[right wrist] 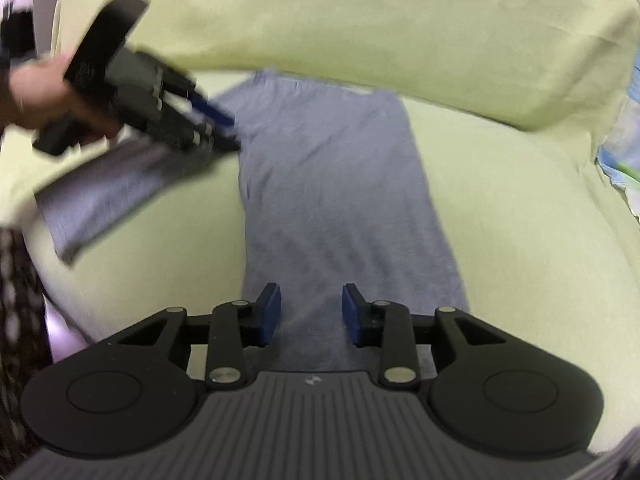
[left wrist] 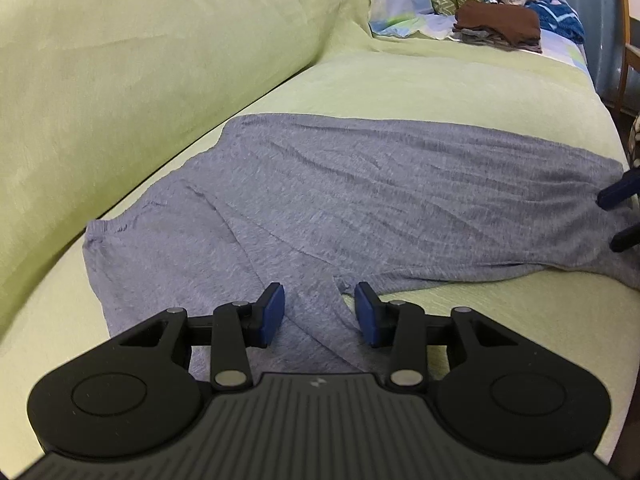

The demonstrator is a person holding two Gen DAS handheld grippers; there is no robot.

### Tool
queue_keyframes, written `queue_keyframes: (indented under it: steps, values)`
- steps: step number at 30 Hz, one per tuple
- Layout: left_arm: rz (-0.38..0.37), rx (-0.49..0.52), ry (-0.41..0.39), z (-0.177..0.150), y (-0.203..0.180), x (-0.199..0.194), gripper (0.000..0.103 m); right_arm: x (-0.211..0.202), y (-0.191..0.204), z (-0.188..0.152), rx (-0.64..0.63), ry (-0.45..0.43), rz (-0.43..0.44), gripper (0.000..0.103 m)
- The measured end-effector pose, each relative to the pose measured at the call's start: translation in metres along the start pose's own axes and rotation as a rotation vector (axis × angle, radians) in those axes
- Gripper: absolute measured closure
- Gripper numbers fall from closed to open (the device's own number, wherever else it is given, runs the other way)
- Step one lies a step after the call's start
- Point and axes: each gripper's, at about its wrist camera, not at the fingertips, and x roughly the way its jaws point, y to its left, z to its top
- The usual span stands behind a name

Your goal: Fold clothes

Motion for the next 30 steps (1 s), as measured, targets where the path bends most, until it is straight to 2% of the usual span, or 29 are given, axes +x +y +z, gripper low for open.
queue_keyframes:
  steps: [3,5,7,8,10,11,12,16,22,26,30]
  values:
    - [-0.003,0.023,-0.018,-0.001,-0.007,-0.009,0.056,-0.007,-0.009,-0.003,0.024,0.007,-0.047,0.074]
    - [-0.013,0.055,-0.041,-0.003,-0.015,-0.017,0.056,-0.014,-0.012,-0.003,0.016,-0.003,-0.037,0.074]
    - [-0.033,0.139,-0.070,-0.006,-0.029,-0.024,0.056,-0.021,-0.002,-0.003,-0.048,-0.010,-0.012,0.075]
    - [-0.041,0.185,-0.084,-0.008,-0.037,-0.027,0.056,-0.024,0.009,-0.004,-0.108,-0.004,0.008,0.075]
    - [-0.041,0.369,-0.100,-0.014,-0.055,-0.030,0.056,-0.029,0.028,-0.009,-0.212,0.005,0.026,0.079]
    - [-0.036,0.425,-0.099,-0.016,-0.060,-0.030,0.055,-0.029,0.032,-0.010,-0.236,0.010,0.030,0.079]
    - [-0.023,0.531,-0.096,-0.020,-0.066,-0.030,0.055,-0.028,0.035,-0.010,-0.235,0.016,0.032,0.079]
    - [-0.005,0.709,-0.092,-0.016,-0.065,-0.026,0.057,-0.029,0.042,-0.008,-0.231,0.030,0.033,0.079]
    - [-0.013,0.954,-0.062,-0.009,-0.067,-0.007,0.071,-0.024,0.047,-0.001,-0.228,0.037,0.017,0.079]
    - [-0.061,1.091,-0.020,-0.015,-0.073,0.005,0.102,-0.020,0.049,-0.002,-0.228,0.055,0.009,0.079]
    - [-0.077,1.078,-0.007,-0.018,-0.075,0.012,0.103,-0.018,0.055,-0.004,-0.253,0.064,-0.008,0.081]
